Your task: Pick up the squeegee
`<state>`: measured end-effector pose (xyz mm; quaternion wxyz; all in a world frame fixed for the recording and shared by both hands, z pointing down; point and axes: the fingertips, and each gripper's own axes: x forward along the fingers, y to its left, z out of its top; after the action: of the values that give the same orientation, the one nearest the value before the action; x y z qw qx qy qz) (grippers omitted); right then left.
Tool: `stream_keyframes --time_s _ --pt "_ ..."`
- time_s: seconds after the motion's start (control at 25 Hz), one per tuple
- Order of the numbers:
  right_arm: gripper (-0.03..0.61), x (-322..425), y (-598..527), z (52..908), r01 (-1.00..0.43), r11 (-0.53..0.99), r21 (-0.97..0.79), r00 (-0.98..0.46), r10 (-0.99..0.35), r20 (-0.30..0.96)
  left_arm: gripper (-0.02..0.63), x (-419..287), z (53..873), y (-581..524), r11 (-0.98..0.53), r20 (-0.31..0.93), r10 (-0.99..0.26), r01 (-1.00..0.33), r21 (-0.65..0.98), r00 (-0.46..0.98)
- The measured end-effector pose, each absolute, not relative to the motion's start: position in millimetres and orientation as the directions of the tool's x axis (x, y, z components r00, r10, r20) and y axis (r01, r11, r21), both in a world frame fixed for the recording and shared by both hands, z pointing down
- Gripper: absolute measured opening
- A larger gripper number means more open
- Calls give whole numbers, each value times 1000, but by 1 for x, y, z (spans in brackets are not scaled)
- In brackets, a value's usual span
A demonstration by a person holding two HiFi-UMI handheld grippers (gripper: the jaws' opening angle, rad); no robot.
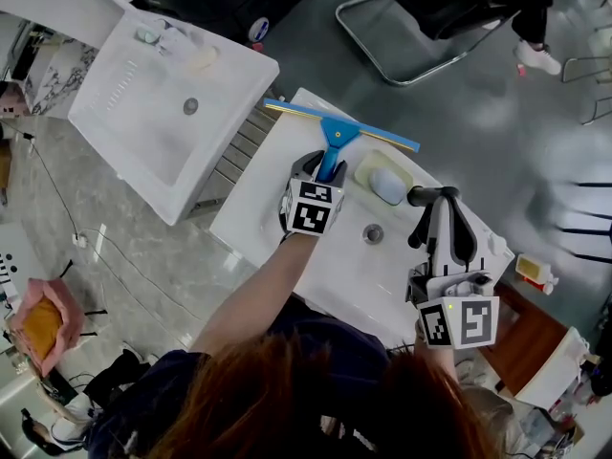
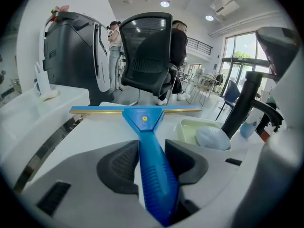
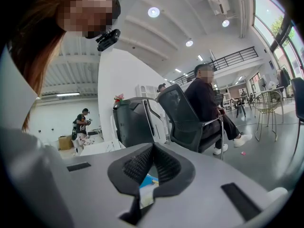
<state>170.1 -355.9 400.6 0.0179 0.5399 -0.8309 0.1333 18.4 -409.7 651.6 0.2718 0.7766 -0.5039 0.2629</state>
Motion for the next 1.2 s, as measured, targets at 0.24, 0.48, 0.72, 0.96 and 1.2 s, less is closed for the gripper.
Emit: stream_keyframes --time_s 0.24,0.48,0.72,0.96,1.2 --pt "15 173 -356 401 -902 382 -203 -417 -891 176 158 15 649 -411 -343 672 -653 -927 150 350" --pt "15 177 -353 401 -903 381 -196 -415 -893 172 155 11 640 -407 -328 642 -677 -928 175 360" --pt "15 180 -350 395 -905 382 -185 -412 -897 163 155 6 599 -407 -332 564 -736 -926 180 374" --pt "15 177 -340 381 -907 387 -169 -410 -901 141 155 -2 542 -402 -342 474 -795 -925 165 378" --pt "15 179 -325 369 -913 383 -140 -400 -909 122 155 -7 485 -384 -359 362 -847 -921 152 390"
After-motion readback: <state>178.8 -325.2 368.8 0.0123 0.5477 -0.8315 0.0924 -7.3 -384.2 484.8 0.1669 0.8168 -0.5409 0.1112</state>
